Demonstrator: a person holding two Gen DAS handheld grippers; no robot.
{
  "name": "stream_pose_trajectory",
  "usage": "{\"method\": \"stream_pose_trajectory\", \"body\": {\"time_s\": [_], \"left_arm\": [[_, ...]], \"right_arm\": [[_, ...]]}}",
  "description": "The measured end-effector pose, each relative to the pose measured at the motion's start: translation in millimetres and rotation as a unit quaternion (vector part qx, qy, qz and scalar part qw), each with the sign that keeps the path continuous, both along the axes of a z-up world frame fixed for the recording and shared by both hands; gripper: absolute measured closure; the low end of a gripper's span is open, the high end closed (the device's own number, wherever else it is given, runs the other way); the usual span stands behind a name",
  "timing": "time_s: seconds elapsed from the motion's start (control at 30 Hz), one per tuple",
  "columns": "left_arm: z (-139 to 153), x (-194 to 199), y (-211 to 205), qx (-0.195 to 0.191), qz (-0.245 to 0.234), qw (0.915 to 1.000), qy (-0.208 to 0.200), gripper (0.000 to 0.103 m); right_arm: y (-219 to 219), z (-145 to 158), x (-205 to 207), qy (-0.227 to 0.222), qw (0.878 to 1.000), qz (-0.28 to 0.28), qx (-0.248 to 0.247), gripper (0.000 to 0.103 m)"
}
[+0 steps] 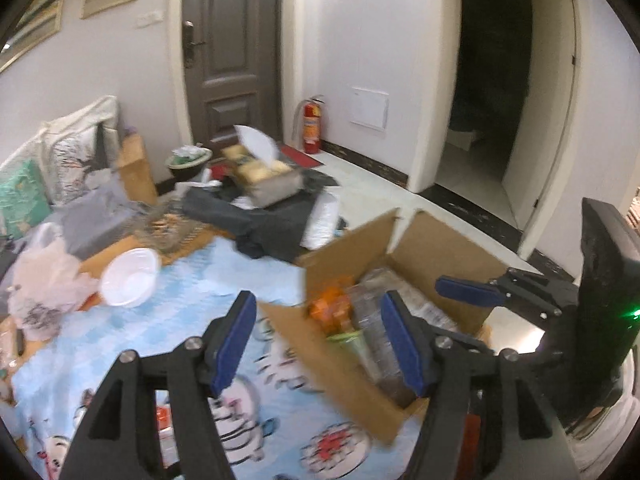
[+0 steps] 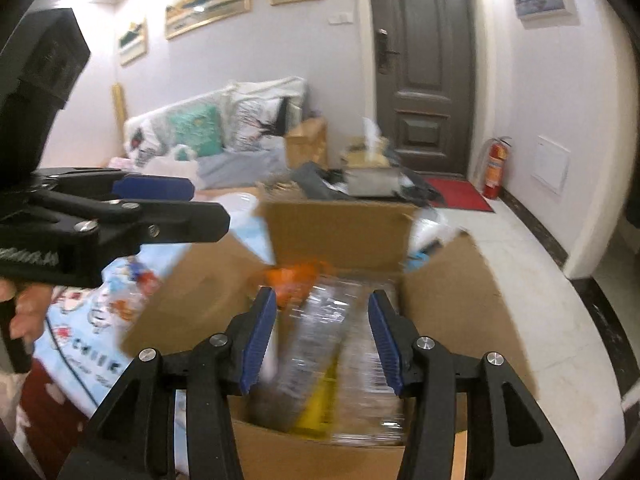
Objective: Organize snacks
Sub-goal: 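Move both grippers back over the remaining snacks on the cloth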
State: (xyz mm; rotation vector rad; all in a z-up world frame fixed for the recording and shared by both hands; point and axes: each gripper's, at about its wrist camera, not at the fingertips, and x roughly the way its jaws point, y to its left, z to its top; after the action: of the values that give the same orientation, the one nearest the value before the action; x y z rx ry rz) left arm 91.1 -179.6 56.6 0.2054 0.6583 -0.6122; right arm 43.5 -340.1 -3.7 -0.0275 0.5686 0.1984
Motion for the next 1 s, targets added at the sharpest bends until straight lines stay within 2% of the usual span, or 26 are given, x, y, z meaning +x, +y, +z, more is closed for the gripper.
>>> {"method": "stream_pose_trajectory", "body": {"time_s": [0.2, 0.3, 0.53, 0.7, 0.8, 0.87, 1.0], "left_arm": [[0, -14, 84, 0.023, 0.067, 0.9972, -0.022, 0.039], [-8, -17, 128, 0.026, 0.102, 0.9942, -0.019, 0.039], [-48, -16, 221, 0.025, 0.163, 0.9862, 0.008, 0.039], [-81, -9, 263, 0.005, 0.178, 0.9834, 0.037, 0.039], [-101, -1, 280, -0.007, 0.180, 0.9821, 0.053, 0.039], [-110, 3, 283, -0.014, 0.178, 0.9821, 0.061, 0.039], [-125, 10, 291, -0.017, 0.176, 0.9818, 0.069, 0.039]], "right_arm": [[68, 11, -8, -0.012, 0.996, 0.090, 0.024, 0.059], [107, 8, -6, -0.007, 0.991, 0.132, 0.029, 0.059], [186, -21, 16, 0.044, 0.980, 0.189, 0.036, 0.059], [222, -60, 39, 0.106, 0.973, 0.198, 0.056, 0.055], [235, -84, 53, 0.142, 0.969, 0.188, 0.073, 0.045], [243, -97, 63, 0.161, 0.968, 0.175, 0.081, 0.031], [254, -123, 81, 0.192, 0.964, 0.149, 0.104, 0.027]]}}
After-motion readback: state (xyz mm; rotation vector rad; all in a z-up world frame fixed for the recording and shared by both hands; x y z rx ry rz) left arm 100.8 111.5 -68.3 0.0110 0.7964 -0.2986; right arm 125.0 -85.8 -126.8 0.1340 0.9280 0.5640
